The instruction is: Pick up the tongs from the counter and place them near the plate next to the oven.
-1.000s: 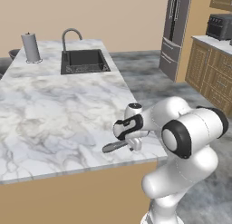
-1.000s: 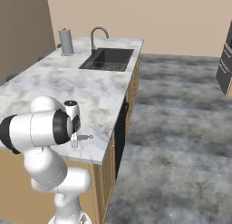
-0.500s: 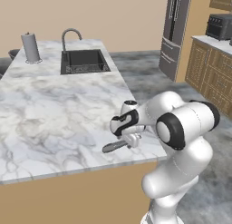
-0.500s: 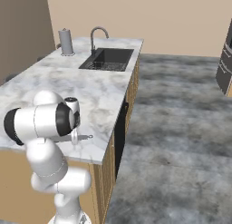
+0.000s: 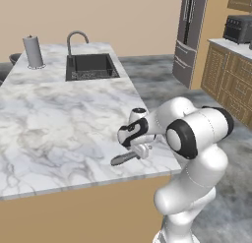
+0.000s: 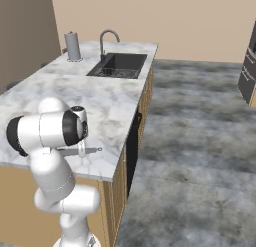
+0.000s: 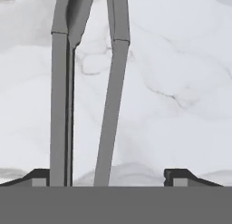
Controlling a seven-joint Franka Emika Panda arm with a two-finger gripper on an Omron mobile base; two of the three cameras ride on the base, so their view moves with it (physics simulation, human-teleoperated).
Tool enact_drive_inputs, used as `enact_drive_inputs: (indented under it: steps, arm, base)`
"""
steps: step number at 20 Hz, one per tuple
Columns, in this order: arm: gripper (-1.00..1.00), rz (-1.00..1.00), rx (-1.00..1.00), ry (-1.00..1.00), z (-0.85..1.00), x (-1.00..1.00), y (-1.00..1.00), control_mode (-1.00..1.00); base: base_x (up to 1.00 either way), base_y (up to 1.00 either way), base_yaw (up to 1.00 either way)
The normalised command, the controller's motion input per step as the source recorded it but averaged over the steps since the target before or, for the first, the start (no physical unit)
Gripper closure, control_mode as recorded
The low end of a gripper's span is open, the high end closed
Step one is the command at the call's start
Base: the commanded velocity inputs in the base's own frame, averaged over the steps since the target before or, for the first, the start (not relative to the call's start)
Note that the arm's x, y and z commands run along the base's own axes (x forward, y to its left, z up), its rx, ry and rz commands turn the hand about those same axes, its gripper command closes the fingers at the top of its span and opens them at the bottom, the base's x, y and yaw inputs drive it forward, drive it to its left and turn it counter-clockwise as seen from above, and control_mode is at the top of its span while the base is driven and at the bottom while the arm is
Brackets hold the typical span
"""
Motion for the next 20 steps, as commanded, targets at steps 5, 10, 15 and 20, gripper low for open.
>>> enact_drive_inputs:
  steps: [5, 10, 15, 20]
  arm:
    - [1.0, -0.03, 0.0, -0.17, -0.34, -0.11, 0.0, -1.0]
    - [1.0, -0.12, 0.0, -0.15, -0.17, -0.19, 0.0, -1.0]
    - [1.0, -0.13, 0.0, -0.07, 0.24, -0.14, 0.0, -1.0]
    - [1.0, -0.13, 0.0, 0.01, 0.97, -0.06, 0.02, -1.0]
  base:
    - [0.0, 0.0, 0.0]
    - [0.0, 0.0, 0.0]
    - [0.0, 0.0, 0.0]
    - [0.0, 0.0, 0.0]
